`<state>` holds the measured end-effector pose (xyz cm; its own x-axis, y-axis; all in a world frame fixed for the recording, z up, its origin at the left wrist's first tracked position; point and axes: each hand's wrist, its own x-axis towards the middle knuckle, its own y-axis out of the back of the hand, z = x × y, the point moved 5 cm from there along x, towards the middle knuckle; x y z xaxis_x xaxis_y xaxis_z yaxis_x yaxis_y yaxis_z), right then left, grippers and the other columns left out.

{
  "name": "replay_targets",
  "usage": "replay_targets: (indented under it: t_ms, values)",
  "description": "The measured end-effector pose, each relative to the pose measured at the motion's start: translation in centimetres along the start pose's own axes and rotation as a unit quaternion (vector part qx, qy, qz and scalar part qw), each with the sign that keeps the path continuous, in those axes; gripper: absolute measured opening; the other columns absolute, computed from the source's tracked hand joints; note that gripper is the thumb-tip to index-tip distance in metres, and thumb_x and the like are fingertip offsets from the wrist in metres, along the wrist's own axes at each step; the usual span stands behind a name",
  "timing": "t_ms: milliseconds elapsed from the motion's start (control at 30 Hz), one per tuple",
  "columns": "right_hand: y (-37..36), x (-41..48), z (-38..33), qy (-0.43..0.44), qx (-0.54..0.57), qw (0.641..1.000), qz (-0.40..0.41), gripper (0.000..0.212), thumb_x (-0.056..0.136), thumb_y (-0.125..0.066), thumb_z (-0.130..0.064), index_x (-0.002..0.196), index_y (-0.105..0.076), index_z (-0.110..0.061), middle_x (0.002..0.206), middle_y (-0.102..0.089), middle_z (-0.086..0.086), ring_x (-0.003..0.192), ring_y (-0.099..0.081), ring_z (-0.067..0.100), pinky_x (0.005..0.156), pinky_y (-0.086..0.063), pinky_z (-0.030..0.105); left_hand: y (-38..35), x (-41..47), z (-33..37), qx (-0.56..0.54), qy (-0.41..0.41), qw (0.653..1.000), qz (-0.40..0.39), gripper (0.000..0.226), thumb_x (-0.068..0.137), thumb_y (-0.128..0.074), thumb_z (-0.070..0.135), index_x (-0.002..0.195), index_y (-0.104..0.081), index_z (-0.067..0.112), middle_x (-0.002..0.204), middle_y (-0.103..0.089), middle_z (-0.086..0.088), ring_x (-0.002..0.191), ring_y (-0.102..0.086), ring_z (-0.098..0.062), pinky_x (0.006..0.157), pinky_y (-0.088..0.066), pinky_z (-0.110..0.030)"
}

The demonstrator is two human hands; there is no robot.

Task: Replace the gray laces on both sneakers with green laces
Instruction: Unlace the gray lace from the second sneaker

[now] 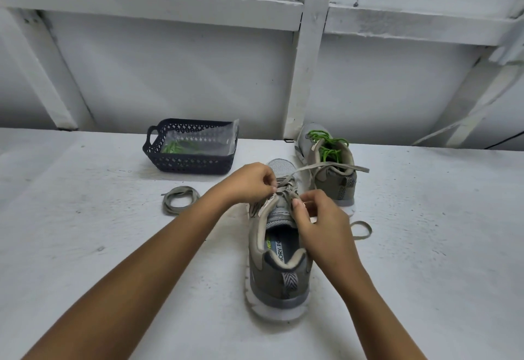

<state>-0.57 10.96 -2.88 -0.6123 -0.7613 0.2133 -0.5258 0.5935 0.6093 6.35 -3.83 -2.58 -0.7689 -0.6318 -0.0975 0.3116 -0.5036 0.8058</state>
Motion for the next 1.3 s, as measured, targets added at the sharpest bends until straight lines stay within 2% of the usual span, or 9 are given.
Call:
replay_targets:
  t_ms: [233, 400, 500, 600, 733, 933, 1033, 1200, 1300]
  values:
    - [-0.2, -0.1, 0.0, -0.005, 0.004, 1.0, -0.012, 0.015, 0.093, -0.052, -0.033, 0.098, -0.057, -0.02, 0.091, -0.062, 0.003, 0.087, -0.058, 0.017, 0.077, -0.047, 0.032, 1.2, 1.4, 0.9, -0.009, 0.012, 1.0, -0.01, 0.014, 0.09, -0.044, 0.005, 0.09, -0.053, 0.015, 0.08, -0.055, 0.004, 0.07, -0.048, -0.009, 0.054, -0.035, -0.016]
    - [-0.3, -0.2, 0.1, -0.01, 0.009, 1.0, -0.024, 0.013, 0.094, -0.049, -0.034, 0.097, -0.055, -0.022, 0.091, -0.061, 0.003, 0.087, -0.057, 0.018, 0.076, -0.047, 0.034, 1.8, 2.3, 0.9, -0.184, 0.056, 0.981, -0.024, 0.018, 0.088, -0.049, 0.004, 0.088, -0.049, 0.022, 0.068, -0.055, -0.001, 0.058, -0.039, -0.012, 0.049, -0.026, -0.023]
    - [-0.3, -0.2, 0.1, -0.009, 0.015, 1.0, -0.022, 0.013, 0.094, -0.05, -0.033, 0.096, -0.056, -0.022, 0.091, -0.062, 0.002, 0.086, -0.058, 0.016, 0.076, -0.049, 0.035, 1.4, 1.8, 0.6, -0.254, 0.064, 0.965, -0.024, 0.023, 0.088, -0.053, 0.002, 0.103, -0.049, 0.02, 0.077, -0.058, -0.006, 0.063, -0.044, -0.015, 0.052, -0.029, -0.025]
    - [-0.3, -0.2, 0.2, -0.007, 0.017, 1.0, -0.018, 0.013, 0.094, -0.051, -0.033, 0.095, -0.056, -0.021, 0.09, -0.062, 0.001, 0.085, -0.057, 0.015, 0.075, -0.048, 0.034, 1.7, 0.8, 0.0, -0.213, 0.051, 0.976, -0.003, 0.021, 0.091, -0.056, 0.013, 0.11, -0.051, 0.021, 0.088, -0.057, -0.004, 0.076, -0.051, -0.017, 0.06, -0.039, -0.025]
    - [-0.4, -0.2, 0.2, -0.002, 0.02, 1.0, -0.01, 0.012, 0.094, -0.051, -0.032, 0.095, -0.056, -0.021, 0.089, -0.062, -0.001, 0.085, -0.057, 0.013, 0.073, -0.046, 0.03, 2.1, -0.8, -1.8, -0.182, 0.065, 0.981, 0.019, 0.011, 0.09, -0.06, 0.016, 0.101, -0.061, 0.016, 0.094, -0.065, -0.004, 0.086, -0.06, -0.017, 0.069, -0.047, -0.029]
    - [-0.3, -0.3, 0.2, -0.003, 0.027, 1.0, -0.008, 0.011, 0.093, -0.052, -0.031, 0.095, -0.056, -0.021, 0.088, -0.062, 0.0, 0.083, -0.057, 0.013, 0.071, -0.043, 0.029, 0.4, -1.3, -1.9, -0.139, 0.02, 0.986, 0.093, 0.007, 0.082, -0.07, 0.014, 0.088, -0.074, 0.012, 0.074, -0.066, 0.007, 0.062, -0.054, 0.004, 0.057, -0.04, -0.008]
    - [-0.3, -0.3, 0.2, -0.005, 0.028, 1.0, -0.008, 0.011, 0.094, -0.051, -0.03, 0.096, -0.056, -0.021, 0.088, -0.062, -0.001, 0.083, -0.057, 0.012, 0.07, -0.042, 0.028, 0.2, -1.0, -1.6, -0.119, 0.023, 0.986, 0.111, 0.007, 0.085, -0.066, 0.016, 0.085, -0.072, 0.012, 0.071, -0.062, 0.007, 0.062, -0.053, 0.0, 0.059, -0.041, -0.016]
    - [-0.3, -0.5, 0.1, -0.005, 0.042, 0.999, -0.006, 0.008, 0.094, -0.05, -0.03, 0.09, -0.053, -0.023, 0.084, -0.061, -0.002, 0.079, -0.057, 0.008, 0.066, -0.039, 0.026, 2.2, -0.6, -2.2, -0.299, 0.102, 0.936, 0.154, 0.013, 0.091, -0.057, 0.01, 0.081, -0.065, 0.009, 0.073, -0.06, 0.001, 0.069, -0.054, -0.01, 0.059, -0.039, -0.023]
    - [-0.3, -0.5, 0.2, -0.01, 0.046, 0.999, -0.005, 0.009, 0.095, -0.05, -0.03, 0.089, -0.054, -0.023, 0.084, -0.061, -0.002, 0.079, -0.057, 0.009, 0.066, -0.04, 0.027, 2.5, -0.6, -1.9, -0.291, 0.097, 0.943, 0.13, 0.017, 0.092, -0.057, 0.017, 0.075, -0.061, 0.016, 0.078, -0.061, 0.0, 0.069, -0.055, -0.007, 0.061, -0.041, -0.024]
